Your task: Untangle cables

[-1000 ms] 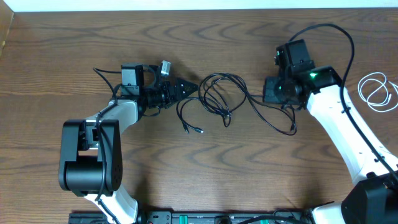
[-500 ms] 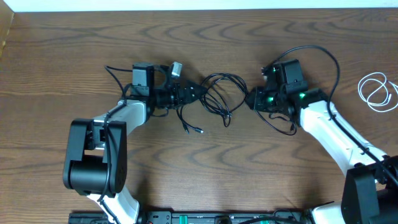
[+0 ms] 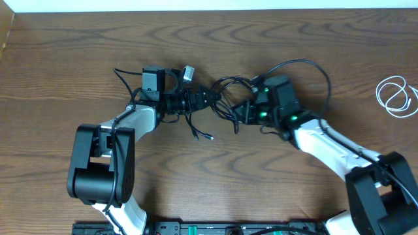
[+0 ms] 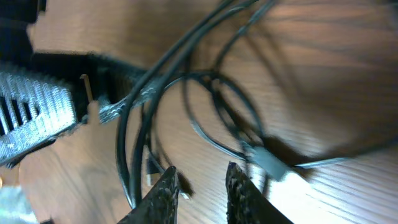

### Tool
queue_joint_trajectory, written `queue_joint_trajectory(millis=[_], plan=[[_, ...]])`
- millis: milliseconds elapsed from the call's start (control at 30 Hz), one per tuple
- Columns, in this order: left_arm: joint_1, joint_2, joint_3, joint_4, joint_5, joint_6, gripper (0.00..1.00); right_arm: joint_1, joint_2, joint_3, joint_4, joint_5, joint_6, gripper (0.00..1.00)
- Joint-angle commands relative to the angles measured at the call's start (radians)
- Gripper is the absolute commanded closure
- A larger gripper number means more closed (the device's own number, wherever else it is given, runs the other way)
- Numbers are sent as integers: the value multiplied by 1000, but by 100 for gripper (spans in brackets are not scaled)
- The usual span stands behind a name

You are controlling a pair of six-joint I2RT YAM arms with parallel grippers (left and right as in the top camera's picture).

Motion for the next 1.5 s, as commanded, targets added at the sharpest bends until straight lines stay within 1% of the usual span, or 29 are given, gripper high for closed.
queue_joint_trajectory(millis=[0,167,200,267,433,500,567,767,800,833,900,967,1000,1033,1133,1167,1200,1267,1300,1367,1467], plan=[[0,-23,7,5,-8,-2,2,54,37,-7,34,1,10,79],[0,-23,7,5,-8,-2,1,113,76,-7,80,30,9,86],[0,-23,7,4,-8,-2,3,121,82,-7,85,40,9,86],[-1,-23,7,4,-8,-2,10,131,87,-7,94,52,9,87],[-12,-23,7,4,-10,-1,11,132,89,-7,142,57,9,92],[-16,-23,7,5,-17,-2,12,132,89,-7,158,57,9,92],[-23,-23,7,4,-34,-1,17,133,89,-7,169,56,9,92],[-40,-23,7,4,-36,-1,19,133,89,-7,206,56,9,92],[-40,-23,7,4,-40,-1,25,133,89,-7,215,55,10,92],[-41,-23,7,4,-53,-2,36,133,89,-7,227,50,9,92],[-40,-23,7,-4,-81,-1,52,133,89,-7,243,39,9,92],[-40,-23,7,-24,-132,-1,66,133,89,-7,245,37,9,92],[-40,-23,7,-40,-168,0,69,133,89,-7,240,39,8,92],[-40,-23,7,-59,-206,0,70,132,89,-7,233,39,3,91],[-40,-23,7,-119,-328,0,81,131,89,-7,195,85,2,86],[-39,-23,7,-135,-362,3,88,131,89,-7,181,105,2,85],[-37,-23,7,-148,-394,3,92,131,89,-7,164,126,2,85],[-31,-23,7,-158,-419,3,92,130,89,-7,132,167,1,85],[-27,-23,7,-158,-421,3,92,128,89,-7,116,179,0,83],[-18,-23,7,-158,-421,3,92,118,89,-7,102,176,-2,76],[-1,-23,7,-170,-421,8,92,98,76,-4,117,106,-2,70]])
